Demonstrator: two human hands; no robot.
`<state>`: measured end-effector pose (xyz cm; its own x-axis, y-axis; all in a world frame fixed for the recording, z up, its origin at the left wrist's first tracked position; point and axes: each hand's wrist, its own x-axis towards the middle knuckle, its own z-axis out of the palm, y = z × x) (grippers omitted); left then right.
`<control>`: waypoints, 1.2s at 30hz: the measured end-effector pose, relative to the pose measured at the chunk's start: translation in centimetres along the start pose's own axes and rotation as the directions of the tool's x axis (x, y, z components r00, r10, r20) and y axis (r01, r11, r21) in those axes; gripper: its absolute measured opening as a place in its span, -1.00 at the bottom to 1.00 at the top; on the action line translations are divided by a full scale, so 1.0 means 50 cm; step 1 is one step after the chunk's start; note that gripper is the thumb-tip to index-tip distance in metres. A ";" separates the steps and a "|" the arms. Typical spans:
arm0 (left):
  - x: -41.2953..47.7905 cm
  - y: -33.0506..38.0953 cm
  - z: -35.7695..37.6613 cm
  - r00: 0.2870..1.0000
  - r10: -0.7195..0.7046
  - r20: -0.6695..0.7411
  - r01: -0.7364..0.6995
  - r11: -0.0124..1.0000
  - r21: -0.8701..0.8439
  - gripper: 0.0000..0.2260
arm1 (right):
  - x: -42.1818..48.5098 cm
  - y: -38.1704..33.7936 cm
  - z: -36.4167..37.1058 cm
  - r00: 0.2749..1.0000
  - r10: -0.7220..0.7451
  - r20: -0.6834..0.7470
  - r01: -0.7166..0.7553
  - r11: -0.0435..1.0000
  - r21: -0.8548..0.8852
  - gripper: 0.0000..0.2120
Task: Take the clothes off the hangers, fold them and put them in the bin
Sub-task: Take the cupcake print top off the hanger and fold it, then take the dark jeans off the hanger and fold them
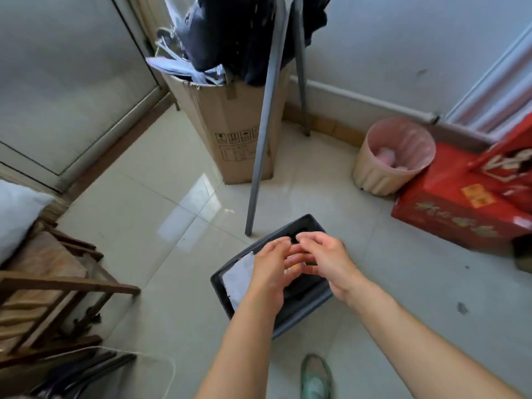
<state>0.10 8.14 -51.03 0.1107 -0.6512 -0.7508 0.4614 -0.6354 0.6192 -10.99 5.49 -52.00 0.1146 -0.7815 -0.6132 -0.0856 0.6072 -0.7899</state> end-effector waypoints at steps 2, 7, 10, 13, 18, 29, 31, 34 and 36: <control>-0.063 0.025 0.028 0.999 0.031 0.023 -0.032 0.999 0.037 -0.83 | -0.066 -0.041 -0.010 0.999 -0.040 -0.015 0.041 0.999 0.036 -0.87; -0.245 0.080 0.087 0.984 0.123 0.125 -0.136 0.986 0.096 -0.85 | -0.252 -0.134 -0.045 0.992 -0.108 -0.062 0.114 0.986 0.120 -0.85; -0.350 0.106 0.130 0.963 0.165 0.213 -0.192 0.974 0.116 -0.86 | -0.361 -0.185 -0.079 0.980 -0.154 -0.123 0.172 0.974 0.148 -0.86; -0.448 0.115 0.186 0.930 0.184 0.319 -0.243 0.957 0.157 -0.86 | -0.475 -0.222 -0.126 0.957 -0.200 -0.209 0.241 0.952 0.190 -0.85; -0.583 0.094 0.292 0.841 0.190 0.506 -0.324 0.926 0.191 -0.85 | -0.652 -0.253 -0.230 0.888 -0.279 -0.365 0.359 0.918 0.172 -0.82; -0.835 -0.068 0.580 0.623 0.080 0.778 -0.407 0.882 0.236 -0.82 | -0.942 -0.213 -0.522 0.640 -0.322 -0.698 0.537 0.837 0.107 -0.85; -0.877 -0.106 0.636 0.606 0.068 0.793 -0.389 0.895 0.221 -0.82 | -0.983 -0.204 -0.581 0.599 -0.326 -0.732 0.550 0.831 0.081 -0.86; -0.941 -0.153 0.715 0.562 0.048 0.826 -0.378 0.903 0.206 -0.82 | -1.040 -0.196 -0.667 0.553 -0.327 -0.766 0.579 0.813 0.071 -0.87; -0.979 -0.182 0.765 0.539 0.054 0.841 -0.403 0.893 0.201 -0.83 | -1.081 -0.195 -0.722 0.546 -0.336 -0.768 0.615 0.783 0.095 -0.87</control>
<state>-43.21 29.93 -11.09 -0.6558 -0.7337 -0.1779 0.1902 -0.3886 0.9016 -52.08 36.62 -11.25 -0.6686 -0.7402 -0.0714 0.0972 0.0082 -0.9952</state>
